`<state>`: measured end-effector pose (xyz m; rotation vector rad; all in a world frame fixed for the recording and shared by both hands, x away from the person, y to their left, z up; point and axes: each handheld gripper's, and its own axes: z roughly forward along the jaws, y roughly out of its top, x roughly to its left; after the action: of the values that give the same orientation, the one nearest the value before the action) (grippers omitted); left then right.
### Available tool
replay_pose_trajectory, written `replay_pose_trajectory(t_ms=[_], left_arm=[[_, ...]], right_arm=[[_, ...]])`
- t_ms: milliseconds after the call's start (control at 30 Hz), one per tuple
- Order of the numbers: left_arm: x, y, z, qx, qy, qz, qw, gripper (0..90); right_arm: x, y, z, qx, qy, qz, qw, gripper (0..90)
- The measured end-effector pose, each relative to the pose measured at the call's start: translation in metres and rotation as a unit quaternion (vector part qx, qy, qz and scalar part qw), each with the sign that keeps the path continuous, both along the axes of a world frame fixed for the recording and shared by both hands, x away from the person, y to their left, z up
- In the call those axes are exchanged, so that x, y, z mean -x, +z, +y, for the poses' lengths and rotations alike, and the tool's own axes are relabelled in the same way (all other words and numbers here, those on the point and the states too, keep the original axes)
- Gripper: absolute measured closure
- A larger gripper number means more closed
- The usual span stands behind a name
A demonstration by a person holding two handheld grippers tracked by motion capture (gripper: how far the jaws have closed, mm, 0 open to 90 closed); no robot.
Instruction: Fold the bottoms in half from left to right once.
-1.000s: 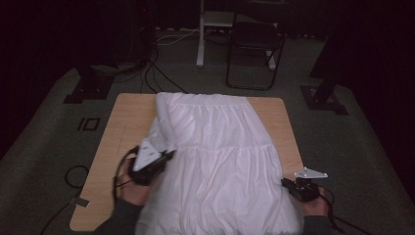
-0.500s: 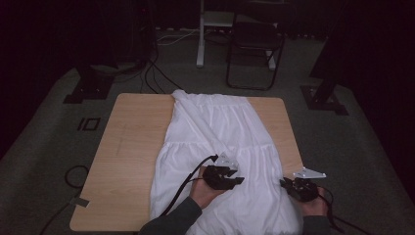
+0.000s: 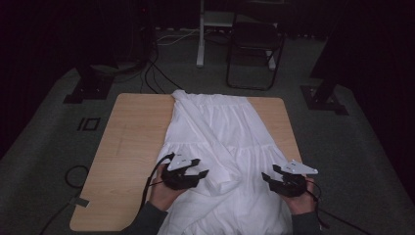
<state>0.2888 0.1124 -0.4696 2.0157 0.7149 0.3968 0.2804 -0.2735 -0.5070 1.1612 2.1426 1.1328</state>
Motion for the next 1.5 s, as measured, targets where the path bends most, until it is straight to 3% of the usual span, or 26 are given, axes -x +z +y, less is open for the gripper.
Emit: replay_pose_trajectory(t_ms=[100,233,400,500,633,667,733,800,833,867,900,933,1100,1233,1333,1400,1433,1467,1500], left_arm=[[0.000,-0.011,0.028,-0.026,0.052,0.001,0.9983,46.8],[0.001,-0.027,0.058,-0.036,0.104,0.016,0.9938,46.3],[0.000,-0.047,0.091,-0.042,0.158,0.042,0.9857,43.6],[-0.004,-0.060,0.105,-0.039,0.182,0.066,0.9802,42.4],[-0.009,-0.074,0.111,-0.030,0.183,0.093,0.9782,39.3],[-0.011,-0.077,0.111,-0.026,0.178,0.105,0.9781,39.3],[-0.013,-0.082,0.106,-0.038,0.169,0.113,0.9783,40.2],[-0.014,-0.086,0.102,-0.048,0.152,0.123,0.9796,44.9],[-0.015,-0.085,0.101,-0.049,0.132,0.128,0.9818,60.2],[-0.015,-0.084,0.099,-0.054,0.123,0.132,0.9821,72.0],[-0.014,-0.082,0.099,-0.057,0.121,0.126,0.9830,82.5],[-0.013,-0.078,0.100,-0.053,0.118,0.122,0.9840,87.4],[0.000,-0.045,0.109,-0.035,0.150,0.087,0.9842,89.1],[0.025,-0.001,0.099,-0.078,0.194,0.008,0.9780,89.3],[0.038,0.022,0.087,-0.067,0.211,-0.041,0.9744,89.3],[0.036,0.029,0.076,-0.084,0.221,-0.062,0.9697,89.1],[0.033,0.028,0.073,-0.083,0.220,-0.061,0.9699,88.7],[0.027,0.026,0.068,-0.075,0.207,-0.047,0.9743,87.5],[0.027,0.026,0.068,-0.075,0.207,-0.047,0.9743,78.6]], right_arm=[[-0.006,0.003,0.021,0.006,0.024,0.003,0.9997,44.3],[-0.013,0.004,0.047,0.006,0.056,0.010,0.9984,44.8],[-0.020,0.001,0.071,0.003,0.072,0.022,0.9972,44.2],[-0.023,-0.003,0.080,-0.011,0.075,0.035,0.9965,38.6],[-0.026,-0.016,0.090,0.024,0.076,0.055,0.9953,33.8],[-0.026,-0.019,0.091,0.028,0.079,0.059,0.9948,34.9],[-0.026,-0.025,0.092,0.034,0.088,0.076,0.9927,42.5],[-0.026,-0.029,0.092,0.036,0.104,0.090,0.9899,59.4],[-0.026,-0.029,0.092,0.041,0.113,0.095,0.9881,75.5],[-0.025,-0.030,0.092,0.050,0.117,0.093,0.9875,80.9],[-0.023,-0.029,0.092,0.056,0.115,0.088,0.9879,86.7],[-0.022,-0.027,0.091,0.056,0.114,0.082,0.9885,87.6],[-0.014,-0.006,0.077,0.036,0.096,0.038,0.9940,88.2],[-0.007,0.009,0.065,0.020,0.095,0.018,0.9951,88.2],[-0.003,0.016,0.057,0.011,0.092,0.007,0.9957,88.2],[0.000,0.023,0.049,0.013,0.083,-0.012,0.9964,88.3],[0.002,0.031,0.039,0.005,0.071,-0.035,0.9969,88.4],[0.003,0.036,0.032,-0.005,0.059,-0.046,0.9972,88.4],[0.004,0.045,0.018,-0.029,0.037,-0.062,0.9970,88.4]])
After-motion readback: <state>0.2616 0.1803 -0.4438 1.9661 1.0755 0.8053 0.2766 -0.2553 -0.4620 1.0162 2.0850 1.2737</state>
